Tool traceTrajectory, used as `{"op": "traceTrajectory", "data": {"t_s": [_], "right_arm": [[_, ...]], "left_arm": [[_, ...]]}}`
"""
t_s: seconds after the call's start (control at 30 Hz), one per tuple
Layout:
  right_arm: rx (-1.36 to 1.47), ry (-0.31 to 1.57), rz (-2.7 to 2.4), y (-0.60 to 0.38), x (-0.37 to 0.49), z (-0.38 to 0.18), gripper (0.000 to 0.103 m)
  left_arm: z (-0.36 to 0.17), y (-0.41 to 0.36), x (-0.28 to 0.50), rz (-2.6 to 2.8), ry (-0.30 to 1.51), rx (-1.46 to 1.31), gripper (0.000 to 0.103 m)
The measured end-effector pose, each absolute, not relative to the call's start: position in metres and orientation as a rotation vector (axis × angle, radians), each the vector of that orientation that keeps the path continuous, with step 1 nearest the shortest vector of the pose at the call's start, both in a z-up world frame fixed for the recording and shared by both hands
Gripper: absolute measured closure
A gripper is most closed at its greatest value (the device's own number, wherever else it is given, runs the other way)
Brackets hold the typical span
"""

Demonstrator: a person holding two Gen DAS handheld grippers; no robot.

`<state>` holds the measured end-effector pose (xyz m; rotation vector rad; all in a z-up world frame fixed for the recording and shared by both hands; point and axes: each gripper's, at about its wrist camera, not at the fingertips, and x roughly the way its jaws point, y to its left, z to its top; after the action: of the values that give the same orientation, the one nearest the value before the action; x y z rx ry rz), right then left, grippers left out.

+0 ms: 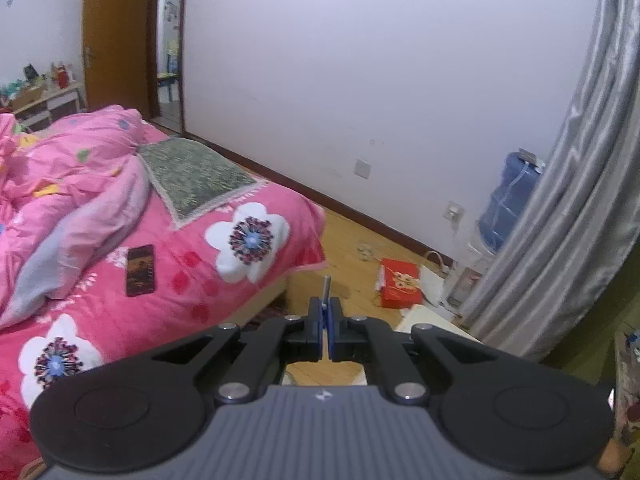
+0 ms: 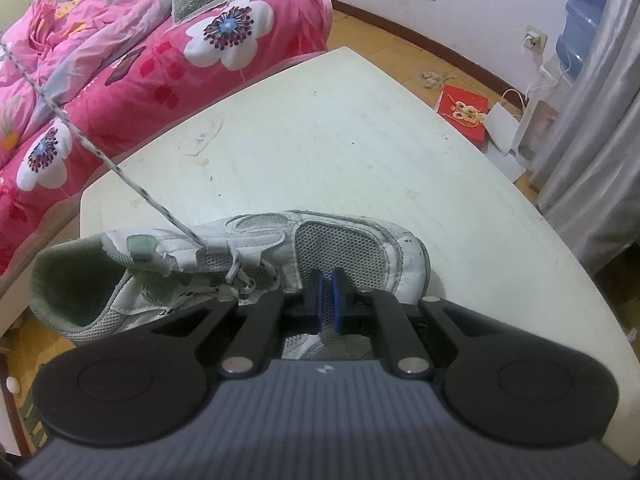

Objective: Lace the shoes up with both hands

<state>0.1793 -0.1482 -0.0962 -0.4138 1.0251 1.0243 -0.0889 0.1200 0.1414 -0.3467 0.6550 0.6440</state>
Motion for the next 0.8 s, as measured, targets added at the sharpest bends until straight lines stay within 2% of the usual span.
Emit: {"op": "traceTrajectory", "data": {"t_s": [0.3,0.63,0.7,0.73,0.8], "right_arm": [[-0.389,1.059,1.051,-0.150,0.188,-0.097,0.100],[-0.390,1.119,1.072,-0.147,0.198,-0.096,0.100],[-0.392,1.130,1.077,-0.146,0.200,-0.095,0.099],[-0.389,1.132,1.082,-0.146,0.200,-0.093,0.099],[-0.357,1.149,1.088,-0.151,0.203,-0.088,0.098]], "left_arm": [[0.141,0.125,-0.103,0.746,0.703,-0.353,0.100],[0.107,0.131,-0.125,0.865,0.836,-0.398,0.100],[0.091,0.133,-0.132,0.867,0.916,-0.430,0.095],[0.082,0.133,-0.135,0.857,0.951,-0.458,0.083],[0.070,0.126,-0.141,0.872,1.001,-0.457,0.075]]}}
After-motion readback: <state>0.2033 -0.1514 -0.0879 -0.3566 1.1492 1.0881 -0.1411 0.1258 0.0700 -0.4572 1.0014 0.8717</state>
